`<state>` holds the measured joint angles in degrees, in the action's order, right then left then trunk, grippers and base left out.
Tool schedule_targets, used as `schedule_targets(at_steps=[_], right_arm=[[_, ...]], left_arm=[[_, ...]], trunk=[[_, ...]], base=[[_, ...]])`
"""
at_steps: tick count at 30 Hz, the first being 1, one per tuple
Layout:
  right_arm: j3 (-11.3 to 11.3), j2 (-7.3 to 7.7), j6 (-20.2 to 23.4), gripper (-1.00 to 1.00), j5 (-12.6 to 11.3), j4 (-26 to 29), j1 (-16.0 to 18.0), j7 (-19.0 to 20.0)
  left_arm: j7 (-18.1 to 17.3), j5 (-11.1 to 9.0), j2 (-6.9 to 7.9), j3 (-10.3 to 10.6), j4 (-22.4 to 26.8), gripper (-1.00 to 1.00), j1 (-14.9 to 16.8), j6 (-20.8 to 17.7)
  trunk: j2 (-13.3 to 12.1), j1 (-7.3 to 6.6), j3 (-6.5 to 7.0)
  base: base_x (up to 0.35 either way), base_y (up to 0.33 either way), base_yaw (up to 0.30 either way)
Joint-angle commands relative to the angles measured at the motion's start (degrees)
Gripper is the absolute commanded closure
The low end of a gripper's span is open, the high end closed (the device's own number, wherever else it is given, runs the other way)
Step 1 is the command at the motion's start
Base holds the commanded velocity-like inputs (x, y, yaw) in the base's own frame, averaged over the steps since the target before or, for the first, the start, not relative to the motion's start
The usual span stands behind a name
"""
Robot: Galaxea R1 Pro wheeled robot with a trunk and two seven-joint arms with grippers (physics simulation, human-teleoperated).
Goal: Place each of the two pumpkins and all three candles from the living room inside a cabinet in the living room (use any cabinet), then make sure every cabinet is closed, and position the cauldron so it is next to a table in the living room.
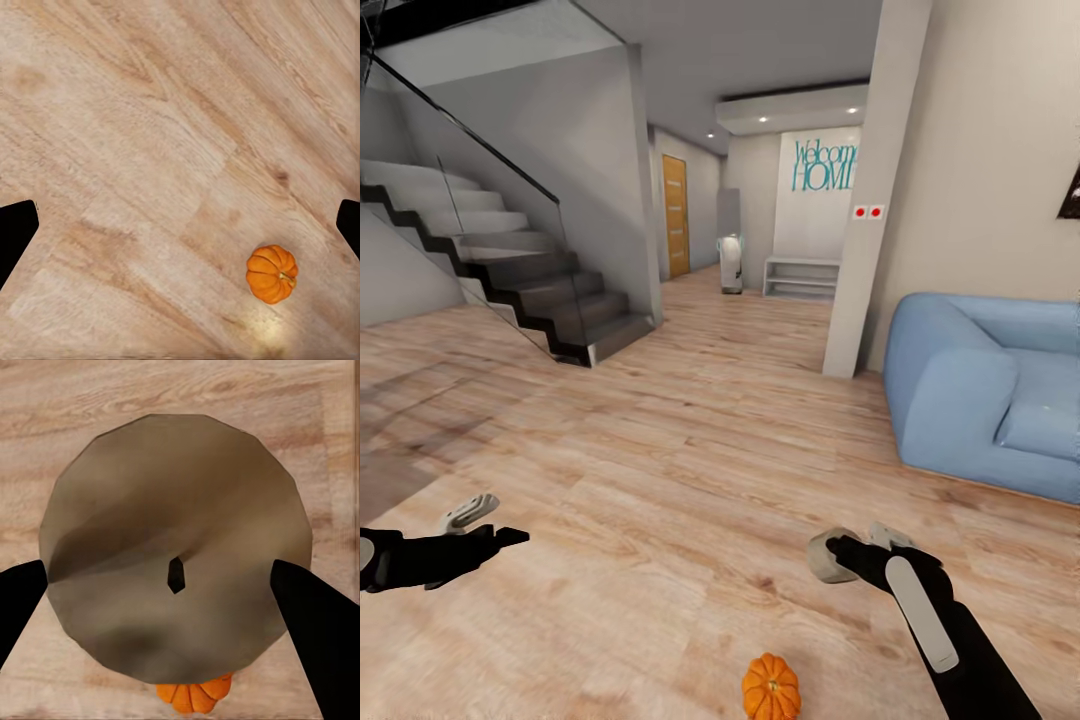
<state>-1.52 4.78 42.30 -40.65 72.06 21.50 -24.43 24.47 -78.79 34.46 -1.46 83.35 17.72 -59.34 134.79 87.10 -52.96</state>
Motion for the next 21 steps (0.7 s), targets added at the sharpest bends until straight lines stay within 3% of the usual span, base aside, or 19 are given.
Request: schedule_targets(at_steps=[1,11,21], right_arm=[[-0.14,0.06,0.07,1.00,-0.57,0.04,0.03,-0.62],[-0.15,0.07,-0.02,1.00,-0.65,-0.14,0.03,-0.62],[-0.10,-0.05,-0.02,1.00,-0.62,-0.14,0.03,-0.62]], left_arm=[[0.60,-0.55,0.00,-0.03,0.05,-1.00,0.03,-0.16],[0.59,-0.54,0.04,0.11,-0.02,-1.00,0.03,-0.22],[0.60,-0.53,0.04,0.14,-0.60,-1.00,-0.37,-0.24]], trunk=[[-0.39,-0.27,0.13],[-4.40,-2.46,1.92],[-8.41,-4.66,3.72]], base=[[-0.246,0.000,0.000],[-0.057,0.000,0.000],[-0.196,0.071,0.000]])
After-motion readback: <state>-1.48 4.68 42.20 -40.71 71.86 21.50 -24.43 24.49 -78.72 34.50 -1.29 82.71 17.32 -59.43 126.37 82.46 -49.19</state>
